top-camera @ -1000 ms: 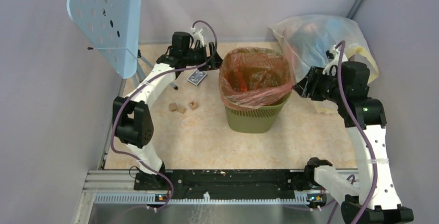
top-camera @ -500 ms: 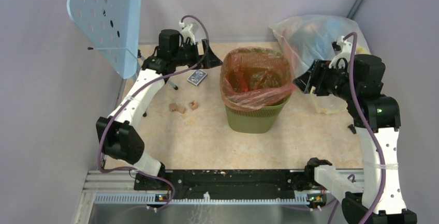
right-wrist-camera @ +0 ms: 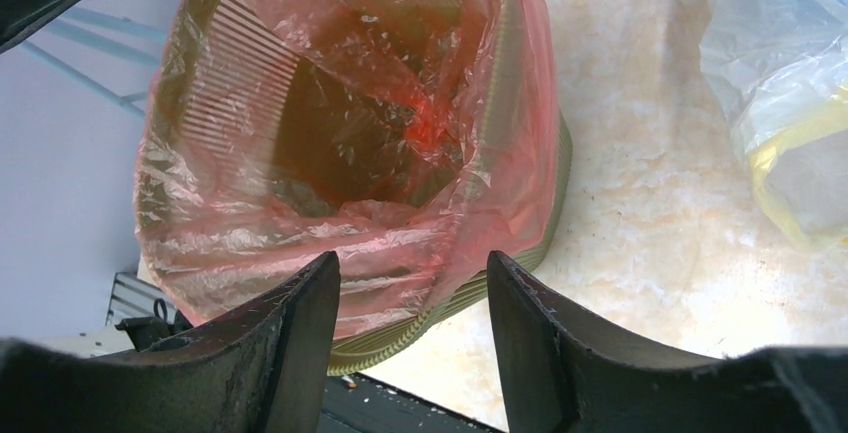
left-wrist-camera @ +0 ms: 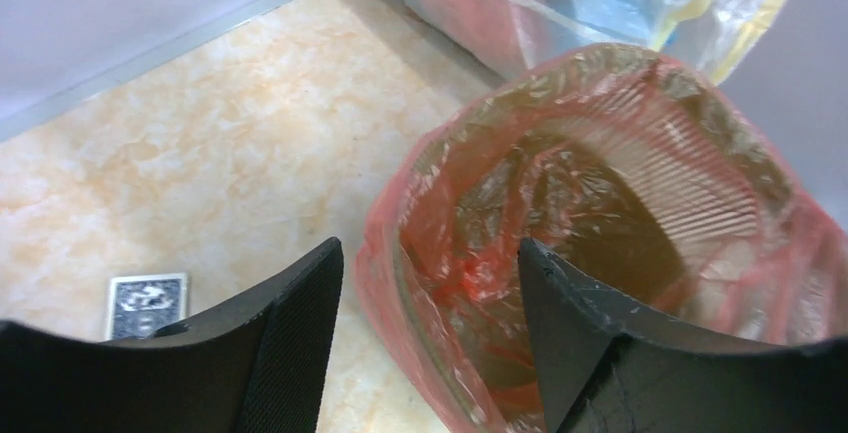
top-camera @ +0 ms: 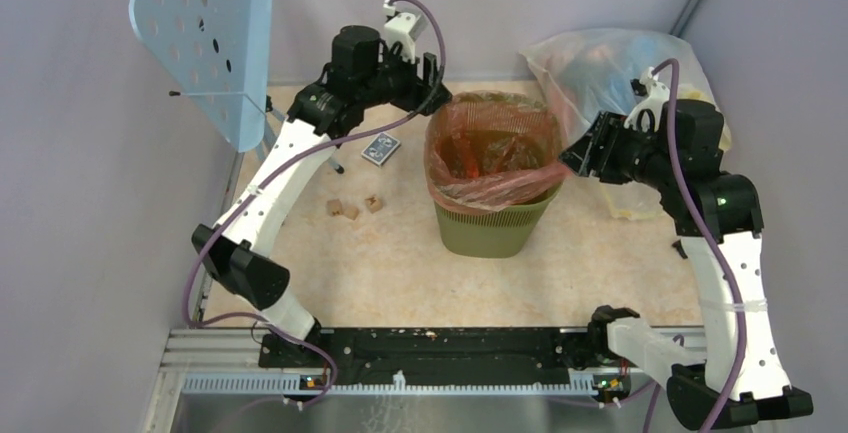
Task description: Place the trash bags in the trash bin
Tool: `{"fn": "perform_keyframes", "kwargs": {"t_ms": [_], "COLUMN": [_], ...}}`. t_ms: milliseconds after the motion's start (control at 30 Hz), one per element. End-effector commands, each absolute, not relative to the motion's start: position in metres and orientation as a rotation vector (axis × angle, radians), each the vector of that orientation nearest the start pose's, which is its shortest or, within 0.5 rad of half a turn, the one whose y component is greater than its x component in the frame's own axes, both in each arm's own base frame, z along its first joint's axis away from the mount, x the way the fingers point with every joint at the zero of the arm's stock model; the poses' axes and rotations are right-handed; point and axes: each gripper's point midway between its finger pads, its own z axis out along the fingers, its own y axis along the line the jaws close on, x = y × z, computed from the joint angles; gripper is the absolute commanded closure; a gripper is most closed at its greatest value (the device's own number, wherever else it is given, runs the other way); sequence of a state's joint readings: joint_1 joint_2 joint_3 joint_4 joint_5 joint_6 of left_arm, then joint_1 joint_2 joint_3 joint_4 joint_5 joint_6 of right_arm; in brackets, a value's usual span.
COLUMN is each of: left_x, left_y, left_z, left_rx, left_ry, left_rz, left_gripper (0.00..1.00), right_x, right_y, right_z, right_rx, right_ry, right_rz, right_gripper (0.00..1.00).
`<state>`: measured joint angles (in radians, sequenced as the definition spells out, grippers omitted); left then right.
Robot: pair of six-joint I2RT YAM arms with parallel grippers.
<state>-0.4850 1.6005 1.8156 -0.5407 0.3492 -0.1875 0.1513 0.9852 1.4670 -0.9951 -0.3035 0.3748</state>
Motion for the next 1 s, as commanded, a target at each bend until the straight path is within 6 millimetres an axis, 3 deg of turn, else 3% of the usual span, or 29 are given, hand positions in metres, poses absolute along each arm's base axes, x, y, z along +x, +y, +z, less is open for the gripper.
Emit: {"fn": "perform_keyframes", "kwargs": {"t_ms": [0,267,500,733,967], "left_x": [0.402,0.409,0.406,0.395,0.385], "left_y": [-0.276,-0.298,-0.295,-0.291,-0.266], "left_z": [0.359,0.346,0.344,0.351,0.360], "left_rx": [0.565,0.629,0.647,0.653,0.565], "left_ry": [1.928,1.950,1.957,1.939,1.946], "left_rz": [-0.588,-0.533,-0.511,-0.528,-0.448], "left_gripper": [0.32,0.42,0.62,1.00,1.00], "right_x": [0.245,0.246,0.248,0.252,0.258], "right_y": [0.102,0.097,0.098,0.101,0.106], "right_z": [0.350,0.352,0.352,0.356,0.360], "right_rx": [0.093,0.105,0.102,0.099,0.088], "right_ry": [2.110,2.091,2.087,2.083,2.104], "right_rz": [0.607,0.581,0.583,0.600,0.617], "right_gripper": [0.45,0.45,0.47,0.48,0.48]}}
